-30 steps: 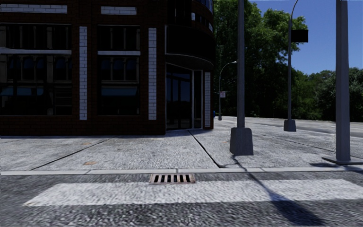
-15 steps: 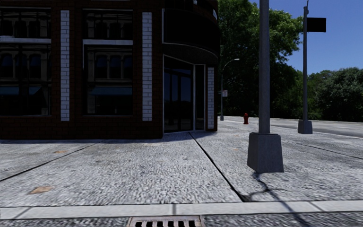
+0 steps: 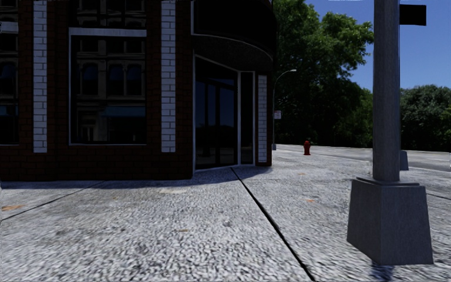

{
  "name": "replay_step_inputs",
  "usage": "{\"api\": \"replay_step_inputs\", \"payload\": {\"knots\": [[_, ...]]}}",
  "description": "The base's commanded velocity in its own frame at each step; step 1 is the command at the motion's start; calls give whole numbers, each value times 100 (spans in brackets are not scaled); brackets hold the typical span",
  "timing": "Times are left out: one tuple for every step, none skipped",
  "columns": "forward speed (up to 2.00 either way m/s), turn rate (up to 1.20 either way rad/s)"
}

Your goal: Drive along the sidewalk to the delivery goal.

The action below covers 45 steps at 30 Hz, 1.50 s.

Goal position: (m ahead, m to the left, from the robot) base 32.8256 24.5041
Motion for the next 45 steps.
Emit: {"api": "replay_step_inputs", "payload": {"knots": [[190, -30], [190, -30], [187, -30], [182, -30], [179, -30], [178, -30], [178, -30], [177, -30], [177, -30], [177, -30], [177, -30], [177, -30], [176, -30], [174, -30], [169, -30], [169, -30], [164, -30], [160, -30], [157, -30], [157, -30], [157, -30], [156, -30], [156, -30], [156, -30], [156, -30], [156, -30], [156, -30], [156, -30], [156, -30], [155, -30], [155, -30], [155, -30], [200, -30], [200, -30], [200, -30], [200, -30], [200, -30], [200, -30], [200, -30], [200, -30], [200, -30], [200, -30], [200, -30], [200, -30], [200, -30]]}}
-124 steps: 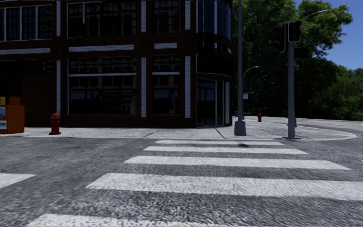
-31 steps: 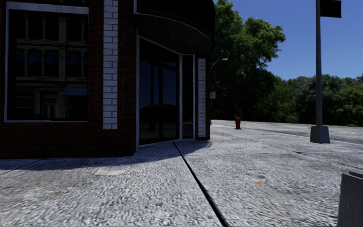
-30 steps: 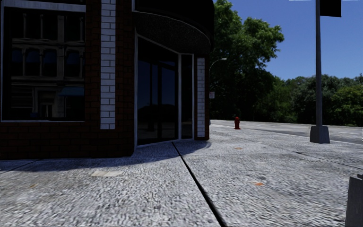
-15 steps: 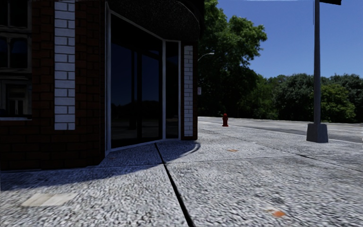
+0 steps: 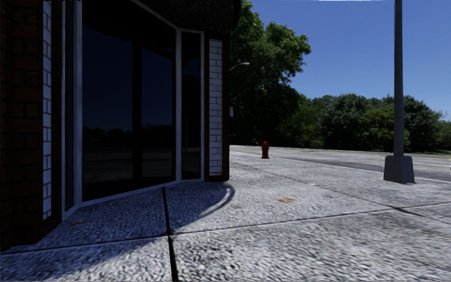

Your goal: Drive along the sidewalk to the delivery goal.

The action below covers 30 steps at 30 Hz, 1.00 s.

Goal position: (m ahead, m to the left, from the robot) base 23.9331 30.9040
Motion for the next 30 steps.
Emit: {"api": "replay_step_inputs", "payload": {"knots": [[200, -36], [200, -36], [200, -40], [200, -41], [200, -41], [200, -41], [200, -41], [200, -42], [200, -42], [200, -42], [200, -42], [200, -42], [200, -42], [200, -42], [200, -42], [200, -42], [200, -42], [200, -42], [200, -42], [200, -42], [200, -37], [200, -33], [200, -28], [200, 0], [200, 0], [200, 0], [200, 0], [200, 0], [200, 0], [200, 0]]}}
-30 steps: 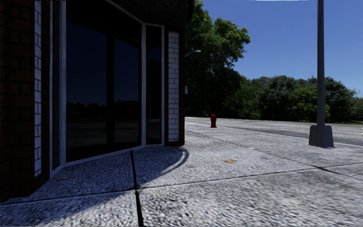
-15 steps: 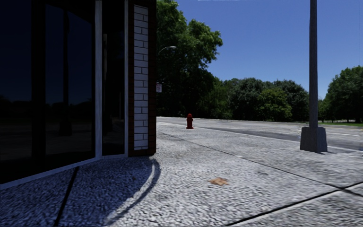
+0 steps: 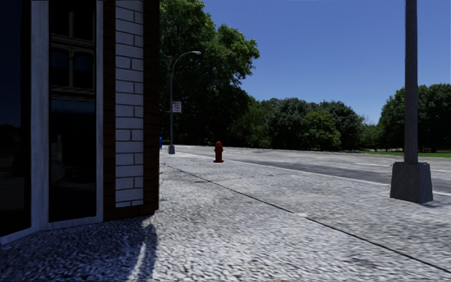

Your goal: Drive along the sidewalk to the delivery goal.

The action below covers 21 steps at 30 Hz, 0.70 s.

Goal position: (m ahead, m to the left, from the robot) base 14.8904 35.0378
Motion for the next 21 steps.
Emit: {"api": "replay_step_inputs", "payload": {"knots": [[200, 0], [200, 0], [200, 0], [200, 0], [200, 0], [200, 0], [200, 0], [200, 0], [200, 0], [200, 0], [200, 0], [200, 0], [200, 0], [200, 0], [200, 0], [200, 0], [200, 0], [200, 0], [200, 0], [200, 0], [200, 0]]}}
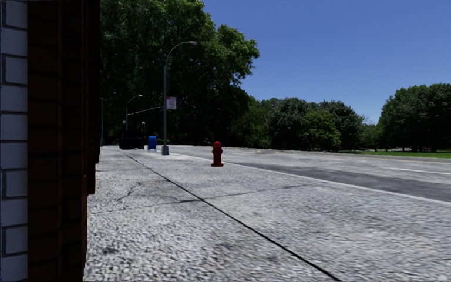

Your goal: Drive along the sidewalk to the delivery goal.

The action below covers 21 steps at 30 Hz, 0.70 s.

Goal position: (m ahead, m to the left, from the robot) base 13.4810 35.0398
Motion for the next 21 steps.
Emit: {"api": "replay_step_inputs", "payload": {"knots": [[200, 0], [200, 0], [200, 0], [200, 3], [200, 15], [200, 15], [200, 30], [200, 40], [200, 44], [200, 45], [200, 45], [200, 45], [200, 45], [200, 45], [200, 45], [200, 45], [200, 45], [200, 45], [200, 45], [200, 45], [200, 45]]}}
